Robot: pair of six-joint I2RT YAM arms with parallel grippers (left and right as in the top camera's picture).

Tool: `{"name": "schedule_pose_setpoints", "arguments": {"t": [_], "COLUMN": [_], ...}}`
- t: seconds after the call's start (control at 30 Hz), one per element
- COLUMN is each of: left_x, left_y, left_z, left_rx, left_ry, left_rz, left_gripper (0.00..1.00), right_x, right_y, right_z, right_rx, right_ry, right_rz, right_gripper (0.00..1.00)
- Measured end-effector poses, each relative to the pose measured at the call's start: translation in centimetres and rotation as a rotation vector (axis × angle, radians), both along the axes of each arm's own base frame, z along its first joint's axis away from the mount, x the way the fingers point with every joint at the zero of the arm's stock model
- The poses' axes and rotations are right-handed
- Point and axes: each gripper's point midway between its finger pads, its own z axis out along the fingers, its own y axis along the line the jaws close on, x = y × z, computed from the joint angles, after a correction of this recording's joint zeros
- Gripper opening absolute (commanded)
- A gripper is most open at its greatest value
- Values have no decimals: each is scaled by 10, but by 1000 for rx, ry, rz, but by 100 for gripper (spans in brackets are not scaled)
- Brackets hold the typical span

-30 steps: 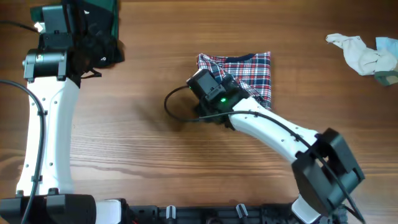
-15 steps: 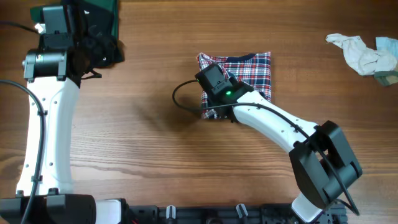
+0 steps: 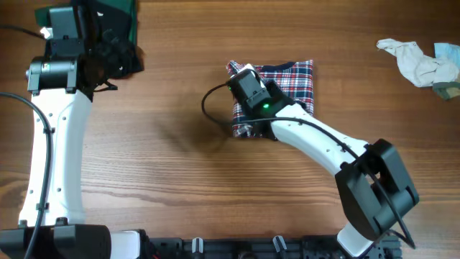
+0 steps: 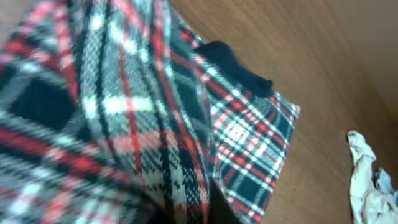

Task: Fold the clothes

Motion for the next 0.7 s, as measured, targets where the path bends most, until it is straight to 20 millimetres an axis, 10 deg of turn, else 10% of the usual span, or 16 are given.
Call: {"name": "schedule_pose_setpoints", "arguments": {"t": [0.4,0.53,0.57,0.7], "left_x": [0,5,6,8], "left_y": [0,-2,-3,-6], "left_z": [-1,-16,-22,-28], "left_rx": [0,-12,-21,-35], "left_ry": [3,42,57,72], "left_rz": [0,-7,-12,-21], "left_gripper": [100,100,100,100], "right_x": [54,67,70,74], "right_y": [-73,-87,-90,-95], "right_z": [4,11,12,15], "right_rx": [211,243,248,255], "right_ry": [-49,-95,-106,-126], "right_rz": [-165,-194,-201,-214], "right_gripper": [7,42,66,82]}}
